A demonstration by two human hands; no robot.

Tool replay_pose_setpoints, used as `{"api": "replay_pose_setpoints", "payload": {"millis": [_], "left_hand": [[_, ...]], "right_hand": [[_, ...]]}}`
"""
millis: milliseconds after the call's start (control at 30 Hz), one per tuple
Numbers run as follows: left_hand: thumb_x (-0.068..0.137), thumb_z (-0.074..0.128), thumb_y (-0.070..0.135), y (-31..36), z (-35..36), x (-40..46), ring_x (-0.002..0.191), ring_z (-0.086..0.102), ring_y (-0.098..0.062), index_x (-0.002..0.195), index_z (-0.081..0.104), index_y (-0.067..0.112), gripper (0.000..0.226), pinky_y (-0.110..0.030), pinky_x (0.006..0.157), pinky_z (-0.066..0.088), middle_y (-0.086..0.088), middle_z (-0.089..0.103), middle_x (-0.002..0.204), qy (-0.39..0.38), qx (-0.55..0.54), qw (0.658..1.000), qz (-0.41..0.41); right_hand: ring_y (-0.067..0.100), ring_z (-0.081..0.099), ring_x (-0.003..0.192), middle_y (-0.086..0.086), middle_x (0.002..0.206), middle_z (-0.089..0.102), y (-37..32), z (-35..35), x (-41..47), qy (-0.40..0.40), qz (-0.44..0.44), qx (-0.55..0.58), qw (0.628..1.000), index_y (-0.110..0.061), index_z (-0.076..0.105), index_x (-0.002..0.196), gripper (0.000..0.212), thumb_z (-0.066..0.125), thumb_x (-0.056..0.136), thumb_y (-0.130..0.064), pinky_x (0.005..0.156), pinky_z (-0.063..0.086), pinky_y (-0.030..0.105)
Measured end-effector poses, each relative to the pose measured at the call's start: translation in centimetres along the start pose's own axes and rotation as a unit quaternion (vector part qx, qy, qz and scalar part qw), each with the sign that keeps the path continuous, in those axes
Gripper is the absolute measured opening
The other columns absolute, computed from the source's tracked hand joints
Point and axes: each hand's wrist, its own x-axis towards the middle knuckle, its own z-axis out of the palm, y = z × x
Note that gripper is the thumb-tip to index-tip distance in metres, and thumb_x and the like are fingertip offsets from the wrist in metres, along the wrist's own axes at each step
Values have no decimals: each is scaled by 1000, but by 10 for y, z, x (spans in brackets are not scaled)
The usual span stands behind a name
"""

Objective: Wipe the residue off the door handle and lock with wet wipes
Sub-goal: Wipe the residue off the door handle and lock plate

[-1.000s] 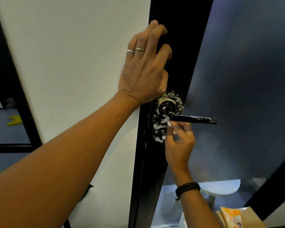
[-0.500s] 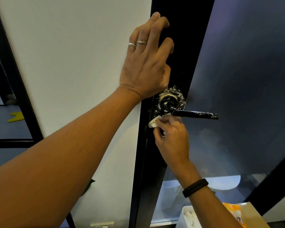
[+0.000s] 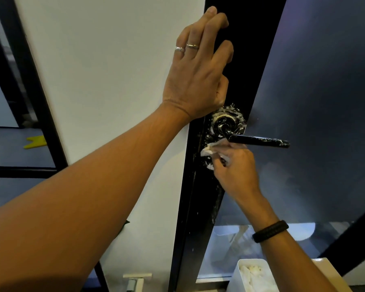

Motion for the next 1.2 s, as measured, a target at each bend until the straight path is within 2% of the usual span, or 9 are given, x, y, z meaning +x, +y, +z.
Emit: {"api": "replay_pose_setpoints", "payload": {"millis": [233, 333, 433, 600, 733, 833, 967, 1100, 1200], "left_hand": [[77, 59, 22, -1, -2, 0, 144, 51, -43, 108, 71, 13, 34, -49, 116, 41, -20, 61, 144, -3, 5, 1000, 0], [78, 59, 23, 0, -2, 0, 144, 51, -43, 107, 71, 14, 33, -49, 115, 42, -20, 62, 144, -4, 3, 1000, -1], [80, 57, 25, 0, -2, 0, 143, 51, -44, 108, 72, 14, 33, -49, 114, 43, -20, 61, 145, -8, 3, 1000, -4], [80, 58, 26, 0, -2, -1, 143, 51, -44, 108, 71, 16, 33, -47, 114, 41, -19, 61, 146, -14, 13, 1000, -3], [80, 58, 25, 0, 0, -1, 143, 51, -44, 107, 72, 15, 32, -49, 115, 41, -20, 61, 145, -7, 16, 1000, 2], [79, 57, 24, -1, 0, 0, 144, 50, -44, 107, 71, 14, 32, -50, 117, 42, -20, 60, 146, -11, 16, 1000, -3], [80, 58, 26, 0, 0, 0, 144, 51, -44, 108, 72, 15, 33, -50, 115, 42, -20, 61, 146, -8, 12, 1000, -2], [81, 57, 28, 0, 1, -1, 143, 51, -44, 110, 72, 15, 35, -49, 115, 42, -20, 61, 146, -11, 16, 1000, -2], [80, 57, 27, 0, 1, -2, 143, 51, -44, 110, 72, 14, 36, -50, 115, 42, -20, 60, 146, -11, 20, 1000, -4]], "right_hand": [[14, 76, 83, -6, 88, 78, 26, -24, -6, 21, 140, 90, 986, -17, 81, 106, 13, 72, 98, -21, 75, 63, 39], [6, 70, 92, -4, 102, 74, 15, -25, -19, 26, 37, 98, 994, -15, 82, 106, 13, 74, 96, -20, 83, 59, 25], [8, 68, 97, -1, 109, 73, 7, -19, -29, 1, -77, -1, 997, -13, 82, 108, 17, 77, 93, -10, 92, 54, 15], [16, 70, 85, 8, 99, 75, 25, -22, -43, 63, -73, -29, 995, -3, 80, 106, 17, 77, 89, 1, 87, 47, 1], [12, 68, 93, 8, 105, 74, 26, -24, -43, 108, -74, 2, 991, -3, 78, 111, 18, 75, 92, -2, 90, 49, 7], [9, 67, 95, 5, 107, 73, 18, -15, -34, 55, -111, 6, 992, -5, 79, 109, 17, 75, 93, -2, 91, 51, 10], [11, 71, 86, -5, 96, 74, 37, -2, -31, 107, 74, 134, 982, -16, 79, 109, 14, 74, 98, -21, 75, 62, 38], [6, 68, 95, -5, 103, 69, 36, 14, -35, 151, 81, 150, 974, -11, 78, 113, 17, 74, 96, -13, 83, 59, 21], [5, 65, 88, 0, 98, 68, 30, 33, -46, 172, 98, 147, 969, -11, 77, 110, 13, 70, 99, -13, 76, 54, 14]]}}
